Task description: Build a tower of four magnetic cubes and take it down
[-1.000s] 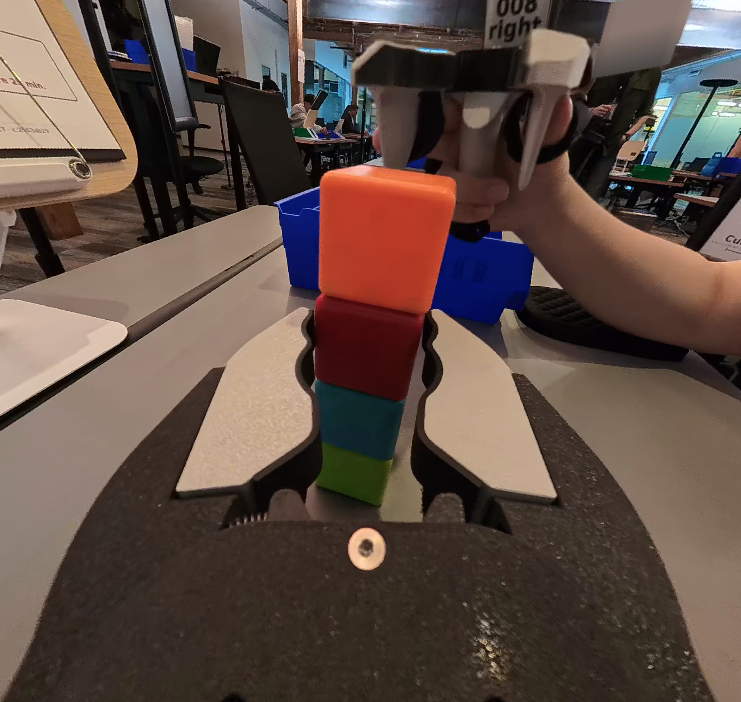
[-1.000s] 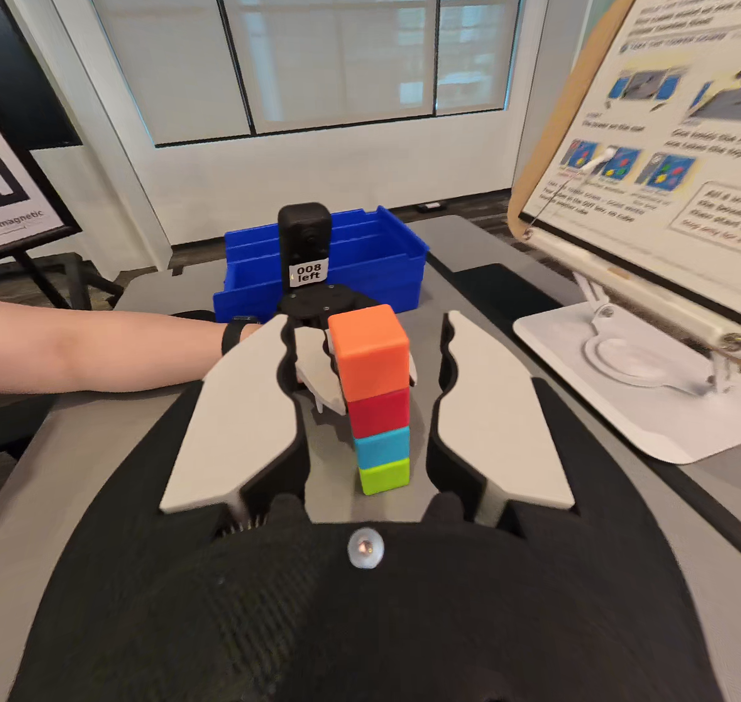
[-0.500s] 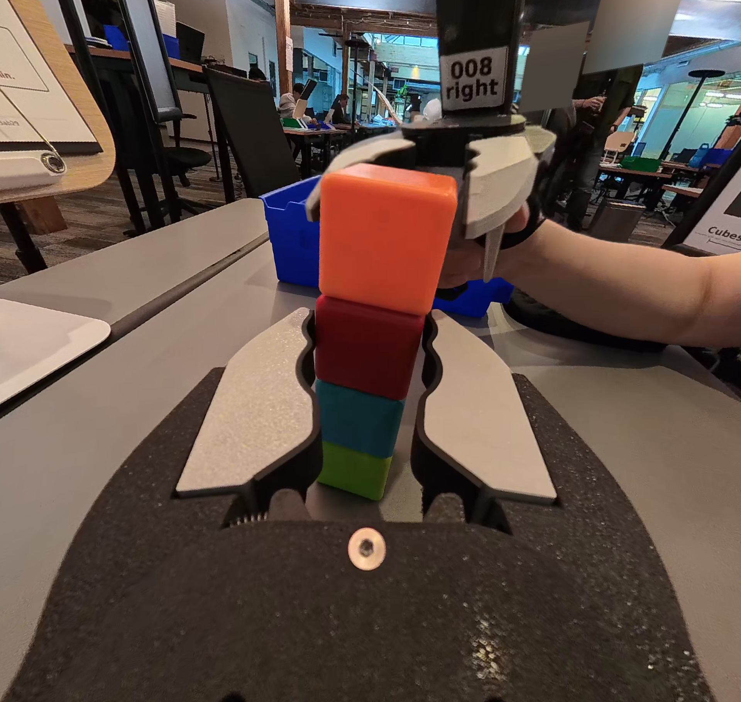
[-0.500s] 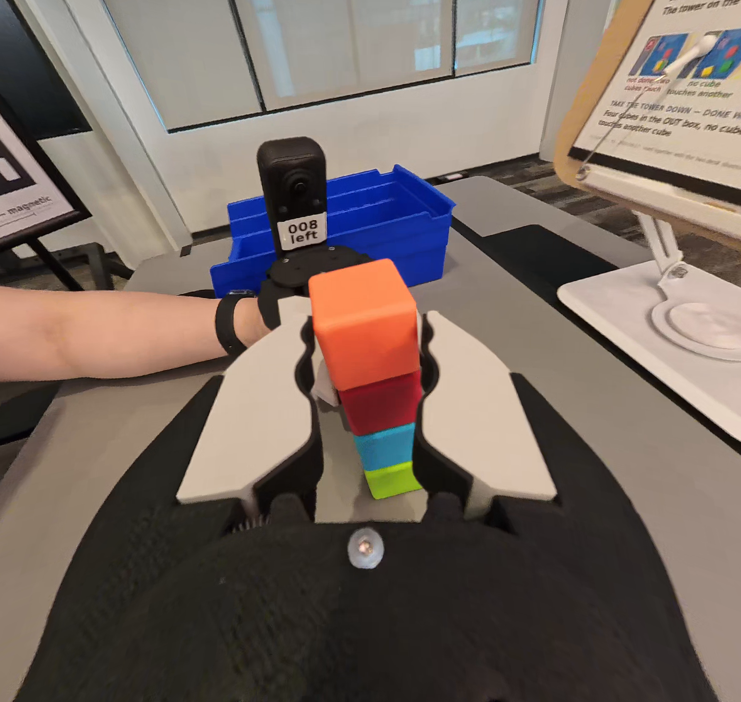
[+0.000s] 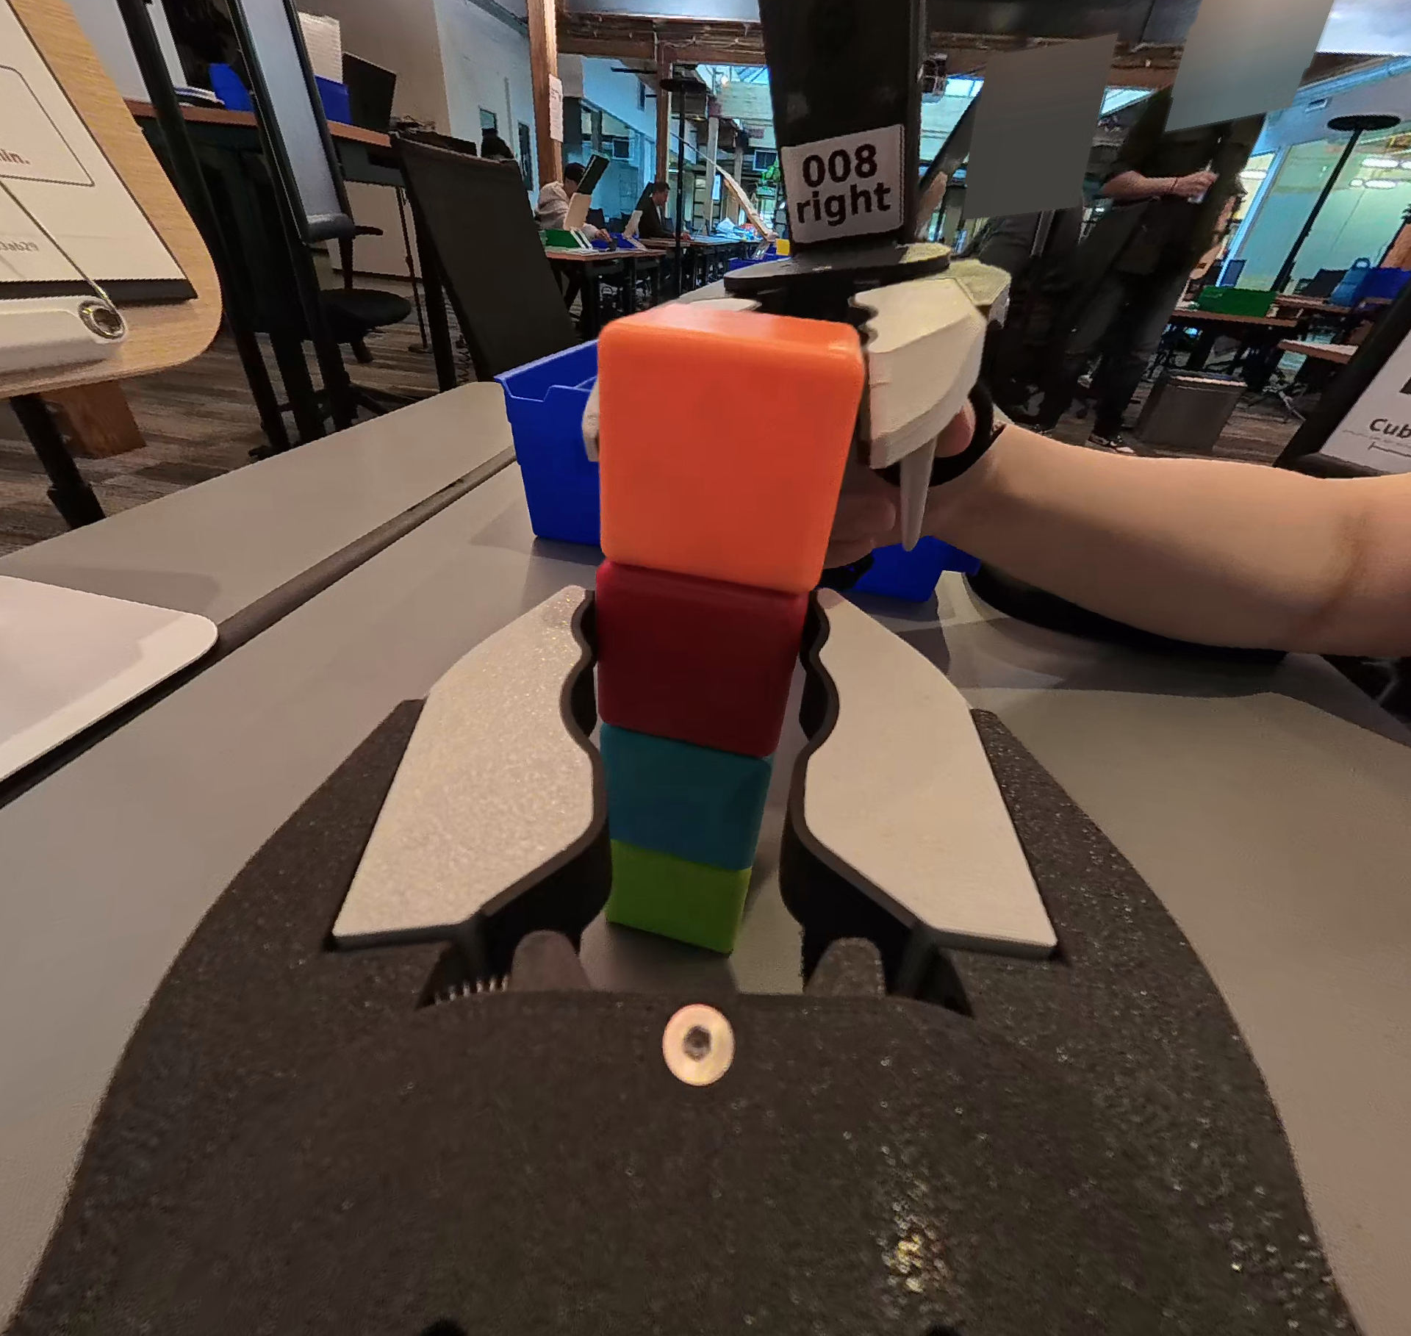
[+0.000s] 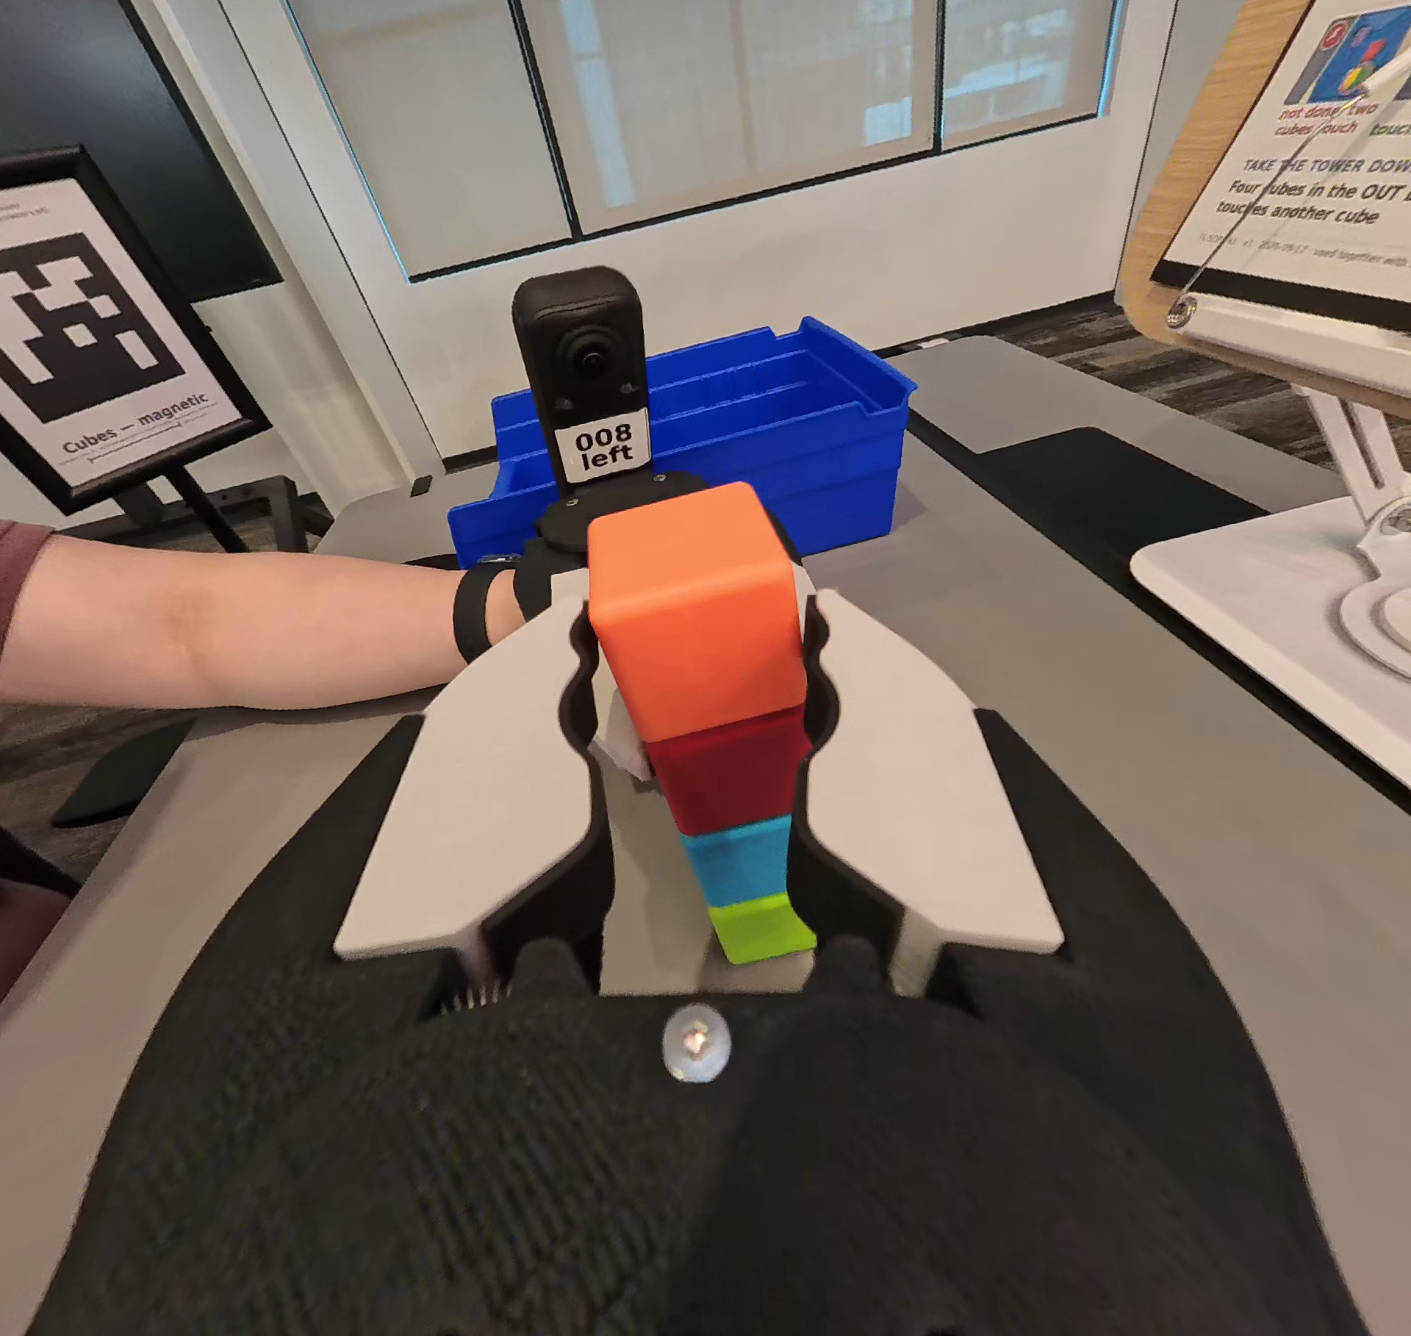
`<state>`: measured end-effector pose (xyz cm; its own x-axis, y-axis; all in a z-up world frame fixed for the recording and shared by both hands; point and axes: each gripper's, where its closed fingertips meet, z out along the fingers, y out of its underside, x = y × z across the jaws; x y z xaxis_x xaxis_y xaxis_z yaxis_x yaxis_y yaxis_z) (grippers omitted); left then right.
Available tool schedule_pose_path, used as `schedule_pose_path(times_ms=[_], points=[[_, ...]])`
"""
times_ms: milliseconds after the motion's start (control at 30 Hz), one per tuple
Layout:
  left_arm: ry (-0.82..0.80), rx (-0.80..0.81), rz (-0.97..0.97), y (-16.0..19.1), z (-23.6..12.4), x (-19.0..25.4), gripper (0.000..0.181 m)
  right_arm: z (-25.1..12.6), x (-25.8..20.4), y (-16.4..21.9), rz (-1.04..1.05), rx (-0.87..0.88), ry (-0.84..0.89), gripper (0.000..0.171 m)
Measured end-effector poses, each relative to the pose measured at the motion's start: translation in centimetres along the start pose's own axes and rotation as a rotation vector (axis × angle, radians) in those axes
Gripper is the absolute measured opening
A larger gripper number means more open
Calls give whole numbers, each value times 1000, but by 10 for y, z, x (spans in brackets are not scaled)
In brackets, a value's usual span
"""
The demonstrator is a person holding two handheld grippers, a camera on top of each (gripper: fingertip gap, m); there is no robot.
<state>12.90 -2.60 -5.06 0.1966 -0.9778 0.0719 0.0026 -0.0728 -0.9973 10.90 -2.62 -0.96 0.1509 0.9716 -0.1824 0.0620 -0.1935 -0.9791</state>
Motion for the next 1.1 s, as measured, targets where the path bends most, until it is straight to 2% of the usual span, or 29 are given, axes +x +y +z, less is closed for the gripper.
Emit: schedule_pose_path(times_ms=[200,233,267,367,667,767,900,967,1100], points=[[9,5,2,0,0,1,50,0,0,1,-1,16,-22,53],[11,3,0,0,1,1,50,1,0,1,-4,22,-21,55],[19,1,0,0,1,2,50,2,1,2,-6,20,-10,64],[28,-7,0,1,2,4,50,8,-3,10,-45,-26,-19,52],[30,-8,-10,1,3,4,50,7,-4,7,-52,-1,-28,52],[28,-16,6,1,4,6,50,3,-6,-4,-44,61,-40,52],[29,-11,5,1,5,6,50,2,-7,-2,-44,32,-44,52],[29,-12,7,1,5,6,50,4,-5,2,-59,7,-26,58],[27,-10,3,1,4,6,50,6,-5,7,-75,-19,-25,52]])
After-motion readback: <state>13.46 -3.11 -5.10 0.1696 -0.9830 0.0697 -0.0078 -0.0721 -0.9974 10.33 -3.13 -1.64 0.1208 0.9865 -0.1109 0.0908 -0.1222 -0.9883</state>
